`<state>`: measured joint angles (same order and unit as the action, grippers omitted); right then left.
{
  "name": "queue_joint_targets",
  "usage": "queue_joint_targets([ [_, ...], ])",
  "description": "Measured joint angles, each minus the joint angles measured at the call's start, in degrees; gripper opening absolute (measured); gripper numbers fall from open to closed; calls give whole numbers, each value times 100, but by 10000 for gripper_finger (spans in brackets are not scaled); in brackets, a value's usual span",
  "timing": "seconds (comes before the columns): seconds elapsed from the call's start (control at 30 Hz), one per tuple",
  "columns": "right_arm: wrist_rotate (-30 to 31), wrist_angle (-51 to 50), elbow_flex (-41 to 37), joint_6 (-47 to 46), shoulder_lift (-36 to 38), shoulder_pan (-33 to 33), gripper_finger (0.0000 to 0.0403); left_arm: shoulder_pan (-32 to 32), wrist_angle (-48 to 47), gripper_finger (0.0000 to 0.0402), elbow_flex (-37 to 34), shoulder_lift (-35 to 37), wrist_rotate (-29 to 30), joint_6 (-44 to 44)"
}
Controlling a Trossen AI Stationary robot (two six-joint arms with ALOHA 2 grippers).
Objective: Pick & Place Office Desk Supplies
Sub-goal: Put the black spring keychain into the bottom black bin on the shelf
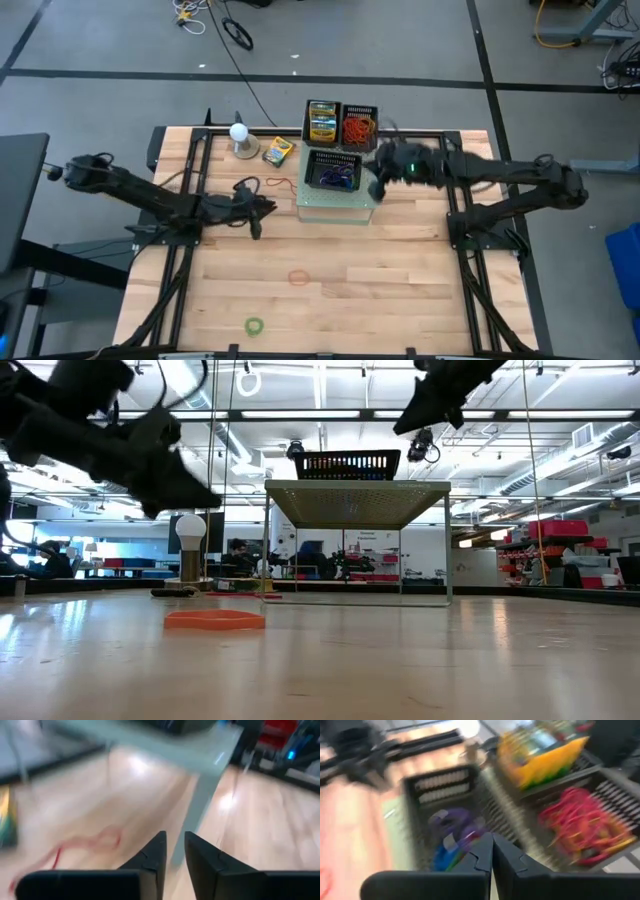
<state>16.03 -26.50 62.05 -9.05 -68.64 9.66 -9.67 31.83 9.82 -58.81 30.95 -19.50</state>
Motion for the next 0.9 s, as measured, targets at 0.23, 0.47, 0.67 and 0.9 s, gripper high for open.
queue_joint_targets([
  [0.23,1255,-76,-417,-752,92,-1634,29,653,-3188,79,-2,938,-1330,-604],
  [0.47,2172,397,-764,-1293,92,-2871,10,1130,-3610,161,0,689,-1165,-416],
  [0.67,2394,952,-1035,-1321,92,-3390,12,1648,-3376,217,0,-2,-662,149],
  [0.9,2539,1039,-1037,-1314,92,-3626,15,1780,-2388,206,18,-743,-763,1144],
])
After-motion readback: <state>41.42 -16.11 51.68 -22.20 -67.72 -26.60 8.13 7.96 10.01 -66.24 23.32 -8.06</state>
